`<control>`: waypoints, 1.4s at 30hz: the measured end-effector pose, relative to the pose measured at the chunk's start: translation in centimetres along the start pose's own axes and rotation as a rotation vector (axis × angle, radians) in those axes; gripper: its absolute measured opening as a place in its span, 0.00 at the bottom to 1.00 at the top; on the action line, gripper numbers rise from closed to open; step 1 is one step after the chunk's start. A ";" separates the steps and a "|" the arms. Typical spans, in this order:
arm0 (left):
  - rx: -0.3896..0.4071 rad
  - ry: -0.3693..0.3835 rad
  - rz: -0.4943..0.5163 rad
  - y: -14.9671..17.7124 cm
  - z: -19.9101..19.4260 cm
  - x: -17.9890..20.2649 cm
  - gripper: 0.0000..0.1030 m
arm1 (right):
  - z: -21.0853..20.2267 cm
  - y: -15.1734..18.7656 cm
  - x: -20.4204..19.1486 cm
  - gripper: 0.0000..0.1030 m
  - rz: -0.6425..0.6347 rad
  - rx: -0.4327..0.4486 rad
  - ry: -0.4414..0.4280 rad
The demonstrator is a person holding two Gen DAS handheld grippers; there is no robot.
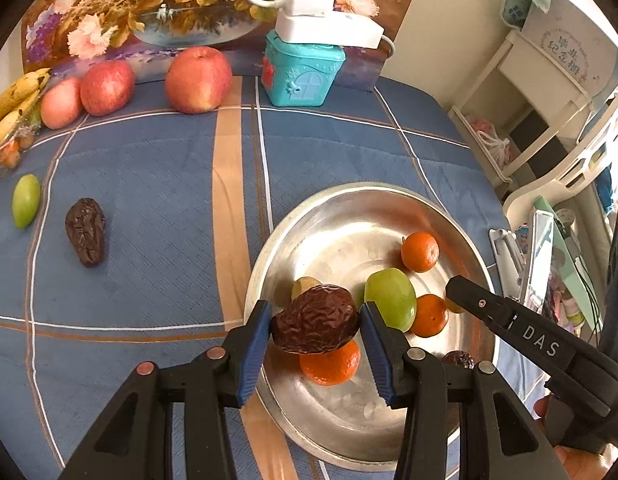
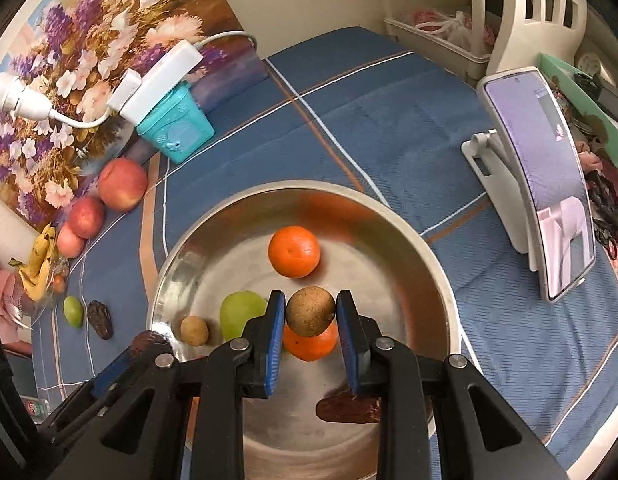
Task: Organize fruits
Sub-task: 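Open the left tool to drop the date while the right tool drops the brown fruit, then move both open tools back to the remaining fruits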
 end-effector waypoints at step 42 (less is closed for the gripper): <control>0.085 -0.388 -0.111 -1.8 -5.5 -11.2 1.00 | 0.3 0.7 -3.3 0.95 -0.164 0.015 0.048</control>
Point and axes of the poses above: each gripper's, at about its wrist camera, not at the fingertips, and z roughly the way its jaws point, x to its right, y to its underside, the point moved 9 cm from there along z, roughly the way its jaws point, and after that the axes turned 9 degrees about y, right-handed, at the moved point
